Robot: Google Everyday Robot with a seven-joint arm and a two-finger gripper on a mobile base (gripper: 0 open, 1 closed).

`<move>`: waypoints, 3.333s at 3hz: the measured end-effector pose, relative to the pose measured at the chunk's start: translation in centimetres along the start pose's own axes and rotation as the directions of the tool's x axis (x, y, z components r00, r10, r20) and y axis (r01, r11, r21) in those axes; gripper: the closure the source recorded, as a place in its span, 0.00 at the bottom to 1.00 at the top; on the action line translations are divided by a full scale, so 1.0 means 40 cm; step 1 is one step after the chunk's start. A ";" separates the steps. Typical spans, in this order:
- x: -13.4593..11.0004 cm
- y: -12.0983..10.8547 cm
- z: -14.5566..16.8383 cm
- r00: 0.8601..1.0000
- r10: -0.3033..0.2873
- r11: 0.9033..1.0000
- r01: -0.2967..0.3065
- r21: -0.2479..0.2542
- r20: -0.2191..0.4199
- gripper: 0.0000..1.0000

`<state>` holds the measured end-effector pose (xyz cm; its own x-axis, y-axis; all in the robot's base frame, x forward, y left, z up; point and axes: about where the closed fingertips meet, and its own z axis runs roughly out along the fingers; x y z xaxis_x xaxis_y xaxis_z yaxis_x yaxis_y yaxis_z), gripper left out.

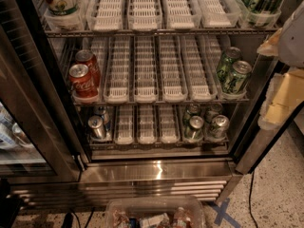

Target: Pick 7up can from top shelf of fridge

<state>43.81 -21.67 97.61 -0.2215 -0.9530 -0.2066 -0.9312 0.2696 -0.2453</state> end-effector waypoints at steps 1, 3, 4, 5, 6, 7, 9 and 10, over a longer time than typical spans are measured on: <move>0.000 0.000 0.000 1.000 0.000 1.000 0.000 0.000 0.000 0.00; -0.218 0.012 -0.014 0.969 0.007 0.998 -0.024 0.064 0.249 0.00; -0.373 0.023 -0.027 0.919 -0.048 0.997 0.021 0.072 0.392 0.00; -0.482 0.035 -0.024 0.862 -0.105 0.994 0.095 0.045 0.495 0.00; -0.482 0.035 -0.024 0.862 -0.105 0.994 0.095 0.045 0.496 0.00; -0.537 0.056 -0.022 0.827 -0.111 0.994 0.089 0.066 0.551 0.00; -0.799 0.182 0.006 0.663 -0.036 0.999 0.005 0.043 0.748 0.00; -0.899 0.189 -0.003 0.590 0.002 0.997 -0.058 0.040 0.807 0.00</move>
Offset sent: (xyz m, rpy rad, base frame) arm 0.0100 0.0643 0.0147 0.2189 -0.1084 -0.0419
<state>44.69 14.63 103.30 0.1011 -0.4505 -0.8870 -0.9043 0.3301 -0.2708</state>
